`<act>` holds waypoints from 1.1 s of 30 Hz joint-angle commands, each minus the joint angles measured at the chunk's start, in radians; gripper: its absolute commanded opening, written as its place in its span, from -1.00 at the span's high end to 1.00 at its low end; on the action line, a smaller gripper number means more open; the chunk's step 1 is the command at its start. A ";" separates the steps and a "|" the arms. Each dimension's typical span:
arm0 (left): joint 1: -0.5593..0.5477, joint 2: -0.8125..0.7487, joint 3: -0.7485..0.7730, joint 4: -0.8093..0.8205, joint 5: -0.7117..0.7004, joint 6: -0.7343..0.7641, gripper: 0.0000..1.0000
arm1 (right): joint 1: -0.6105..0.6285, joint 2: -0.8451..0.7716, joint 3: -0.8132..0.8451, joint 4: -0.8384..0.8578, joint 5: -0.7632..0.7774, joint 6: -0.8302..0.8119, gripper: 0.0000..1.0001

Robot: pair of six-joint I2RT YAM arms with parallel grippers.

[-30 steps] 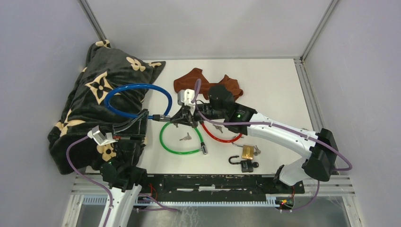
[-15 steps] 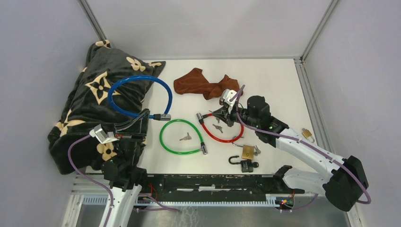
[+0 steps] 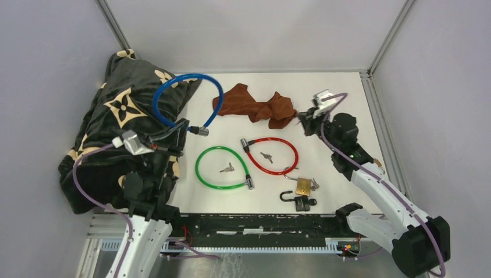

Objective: Lock with the key
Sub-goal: Place the key at the center of the board.

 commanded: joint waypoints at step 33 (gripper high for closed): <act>-0.749 2.049 1.343 0.321 0.134 1.244 0.97 | -0.459 -0.426 -0.056 -0.087 0.517 -0.019 1.00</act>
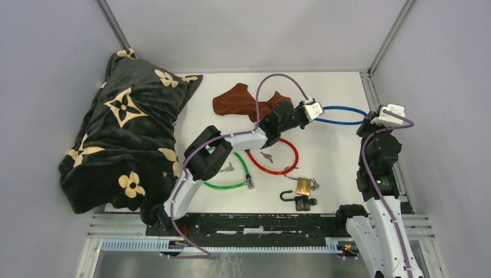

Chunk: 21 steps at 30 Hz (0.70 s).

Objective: Lock with the key
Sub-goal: Place the key at the center of the board.

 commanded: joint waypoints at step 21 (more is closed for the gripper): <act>-0.095 0.009 -0.038 -0.339 0.366 0.437 -0.43 | -0.003 0.140 0.052 -0.109 -0.350 0.021 1.00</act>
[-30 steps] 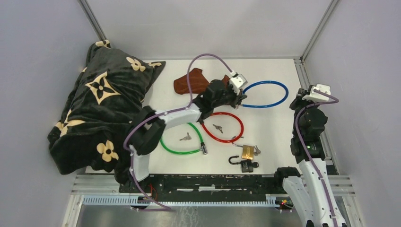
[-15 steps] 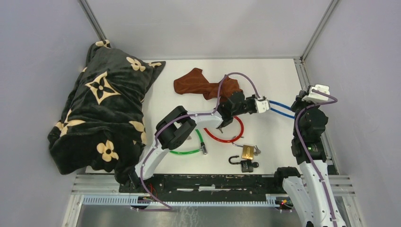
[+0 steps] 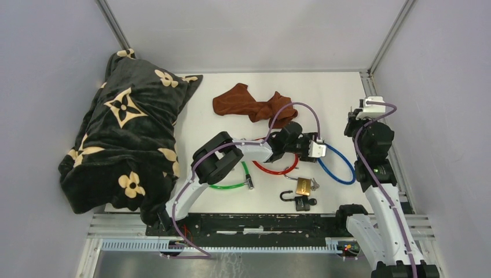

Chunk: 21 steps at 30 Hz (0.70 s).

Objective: Lock with the key
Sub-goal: Place the key at the center of the board.

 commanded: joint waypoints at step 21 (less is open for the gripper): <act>0.051 -0.461 0.088 -0.968 0.119 -0.126 -0.99 | -0.003 0.262 -0.317 -0.076 -0.138 0.207 1.00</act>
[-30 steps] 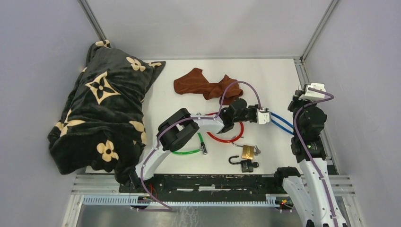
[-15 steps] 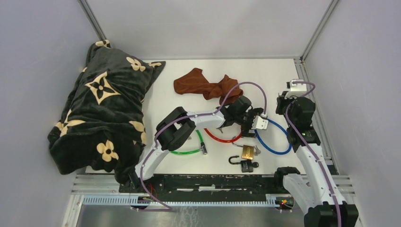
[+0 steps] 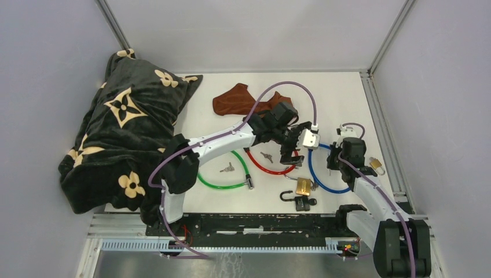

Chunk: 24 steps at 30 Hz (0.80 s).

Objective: Lock with the key
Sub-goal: Place the key at the center of the board.

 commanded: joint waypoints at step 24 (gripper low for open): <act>0.313 -1.116 -1.067 0.737 -0.301 -0.836 -0.99 | 0.616 -0.091 0.118 -0.362 0.297 0.367 -0.52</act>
